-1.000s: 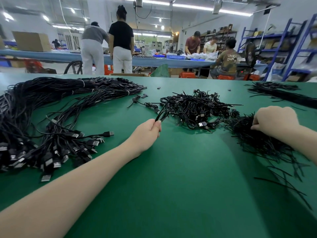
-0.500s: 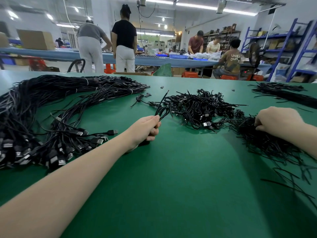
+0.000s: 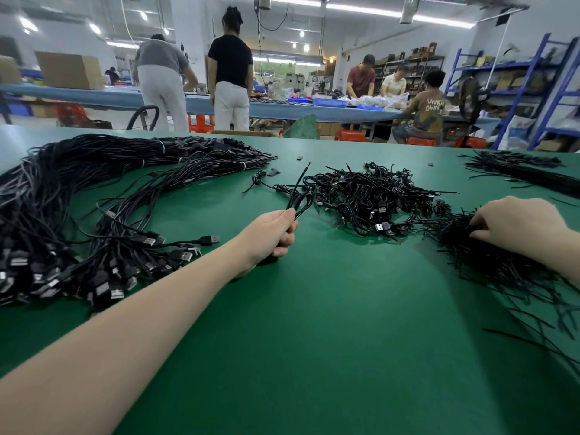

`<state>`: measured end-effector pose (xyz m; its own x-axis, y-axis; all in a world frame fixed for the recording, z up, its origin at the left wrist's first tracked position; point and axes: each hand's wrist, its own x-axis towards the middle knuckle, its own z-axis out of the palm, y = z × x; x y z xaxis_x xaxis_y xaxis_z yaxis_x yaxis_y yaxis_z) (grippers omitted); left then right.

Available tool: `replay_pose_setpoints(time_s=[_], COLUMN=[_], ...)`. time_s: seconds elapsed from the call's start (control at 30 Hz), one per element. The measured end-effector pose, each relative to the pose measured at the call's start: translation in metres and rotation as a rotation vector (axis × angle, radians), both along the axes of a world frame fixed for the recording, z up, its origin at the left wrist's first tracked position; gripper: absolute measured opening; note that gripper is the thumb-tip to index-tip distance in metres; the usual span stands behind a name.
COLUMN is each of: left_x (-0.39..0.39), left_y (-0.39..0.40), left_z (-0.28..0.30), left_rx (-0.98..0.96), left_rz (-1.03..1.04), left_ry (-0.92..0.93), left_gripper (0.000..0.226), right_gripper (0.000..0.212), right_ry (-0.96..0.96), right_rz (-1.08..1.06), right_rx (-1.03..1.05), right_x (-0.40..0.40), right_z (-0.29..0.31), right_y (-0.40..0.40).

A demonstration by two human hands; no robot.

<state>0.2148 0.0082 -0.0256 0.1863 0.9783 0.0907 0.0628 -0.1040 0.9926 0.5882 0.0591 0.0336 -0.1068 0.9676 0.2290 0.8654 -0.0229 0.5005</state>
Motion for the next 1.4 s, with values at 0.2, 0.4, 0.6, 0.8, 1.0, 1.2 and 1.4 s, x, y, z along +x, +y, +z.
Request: replay_pose_setpoints(time_s=[0.2, 0.4, 0.6, 0.8, 1.0, 1.2, 1.4], left_x=[0.0, 0.0, 0.0, 0.0, 0.004, 0.008, 0.006], left_y=[0.0, 0.001, 0.0, 0.001, -0.003, -0.008, -0.006], left_z=[-0.001, 0.0, 0.0, 0.0, -0.001, -0.006, -0.013], left_rx=[-0.004, -0.005, -0.002, 0.008, 0.072, 0.179, 0.273], left_rz=[0.006, 0.008, 0.019, 0.028, 0.063, 0.037, 0.058], left_ry=[-0.01, -0.016, -0.005, 0.008, 0.085, 0.138, 0.368], left_gripper=[0.035, 0.034, 0.034, 0.034, 0.032, 0.031, 0.032], right_gripper=[0.017, 0.011, 0.012, 0.021, 0.01, 0.007, 0.008], right_ry=[-0.08, 0.315, 0.295, 0.764, 0.99, 0.992, 1.014], right_rz=[0.058, 0.069, 0.056, 0.435, 0.815, 0.965, 0.964], right_rx=[0.078, 0.028, -0.001, 0.441, 0.185, 0.075, 0.129], right_x=[0.001, 0.004, 0.002, -0.033, -0.148, -0.201, -0.209], right_z=[-0.002, 0.002, 0.006, 0.013, 0.008, -0.011, -0.012], right_y=[0.0, -0.002, 0.0, -0.013, -0.051, -0.06, -0.055])
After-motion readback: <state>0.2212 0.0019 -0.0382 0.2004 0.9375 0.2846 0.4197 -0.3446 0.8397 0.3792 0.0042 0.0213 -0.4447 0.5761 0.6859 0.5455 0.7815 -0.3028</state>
